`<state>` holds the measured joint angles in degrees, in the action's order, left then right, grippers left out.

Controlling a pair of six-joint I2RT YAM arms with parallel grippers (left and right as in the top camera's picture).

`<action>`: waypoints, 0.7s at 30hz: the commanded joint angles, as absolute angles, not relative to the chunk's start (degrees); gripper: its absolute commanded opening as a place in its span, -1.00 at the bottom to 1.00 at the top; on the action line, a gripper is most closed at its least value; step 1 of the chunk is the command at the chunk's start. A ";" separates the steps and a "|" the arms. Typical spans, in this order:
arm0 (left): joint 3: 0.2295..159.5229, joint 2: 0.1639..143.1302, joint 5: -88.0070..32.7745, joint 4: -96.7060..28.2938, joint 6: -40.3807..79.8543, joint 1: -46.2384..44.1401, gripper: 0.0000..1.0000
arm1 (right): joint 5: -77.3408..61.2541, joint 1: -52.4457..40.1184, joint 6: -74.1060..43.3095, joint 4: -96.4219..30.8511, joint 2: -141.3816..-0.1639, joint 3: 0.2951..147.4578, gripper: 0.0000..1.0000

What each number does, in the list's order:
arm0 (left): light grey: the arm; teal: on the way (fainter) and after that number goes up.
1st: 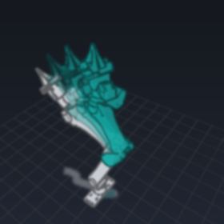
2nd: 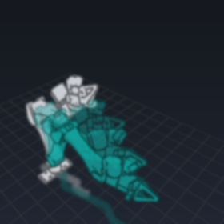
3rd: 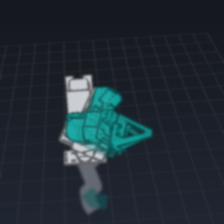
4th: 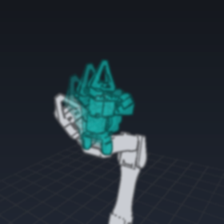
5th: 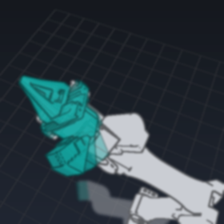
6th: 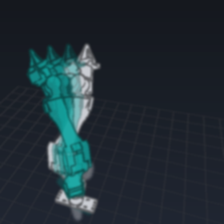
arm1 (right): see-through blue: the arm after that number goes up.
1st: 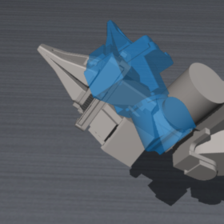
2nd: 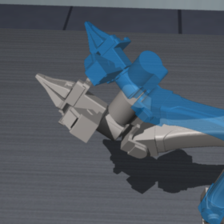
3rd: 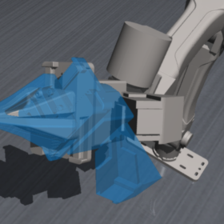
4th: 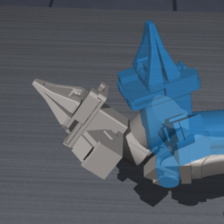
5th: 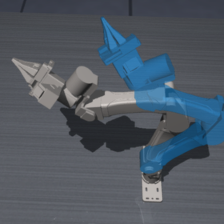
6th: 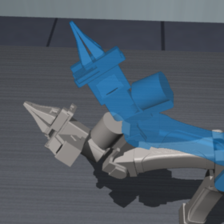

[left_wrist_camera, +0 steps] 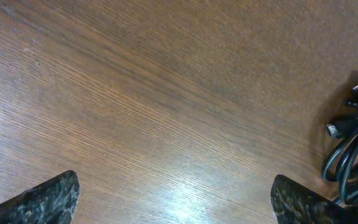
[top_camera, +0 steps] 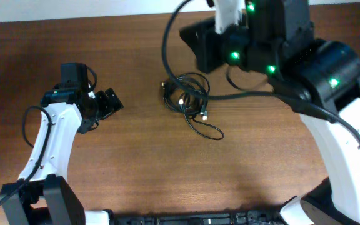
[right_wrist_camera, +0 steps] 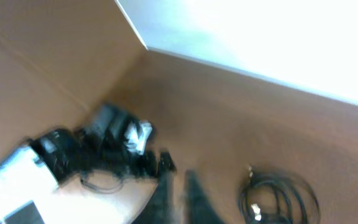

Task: Untangle cables

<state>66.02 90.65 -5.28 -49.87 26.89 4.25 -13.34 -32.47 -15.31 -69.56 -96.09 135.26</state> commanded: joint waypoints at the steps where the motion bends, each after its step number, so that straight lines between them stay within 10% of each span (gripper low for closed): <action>1: 66.59 91.02 -4.67 -49.80 27.35 4.23 0.97 | -0.38 -32.56 -15.51 -81.91 -99.09 133.84 -0.07; 2: 66.59 91.02 -4.67 -49.80 27.35 4.23 0.98 | 3.79 -32.56 -15.51 -91.31 -101.51 130.61 0.26; 4: 66.59 91.02 -4.67 -49.80 27.35 4.23 0.97 | 4.14 -32.56 -15.53 -96.25 -103.28 120.09 0.28; 12: 66.57 91.02 -4.67 -49.78 27.38 4.23 0.97 | -4.12 -32.62 -14.85 -66.87 -103.57 77.19 0.96; 15: 66.57 91.02 -4.67 -49.80 27.38 4.23 0.97 | -6.00 -32.60 -15.59 -62.19 -103.57 75.00 -0.82; 21: 66.57 91.02 -4.69 -49.82 27.38 4.23 0.97 | -22.44 -32.60 -13.37 -71.31 -92.90 102.43 -0.92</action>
<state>66.13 90.78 -5.08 -49.93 26.89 4.25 -15.88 -32.47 -14.79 -69.67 -100.44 90.98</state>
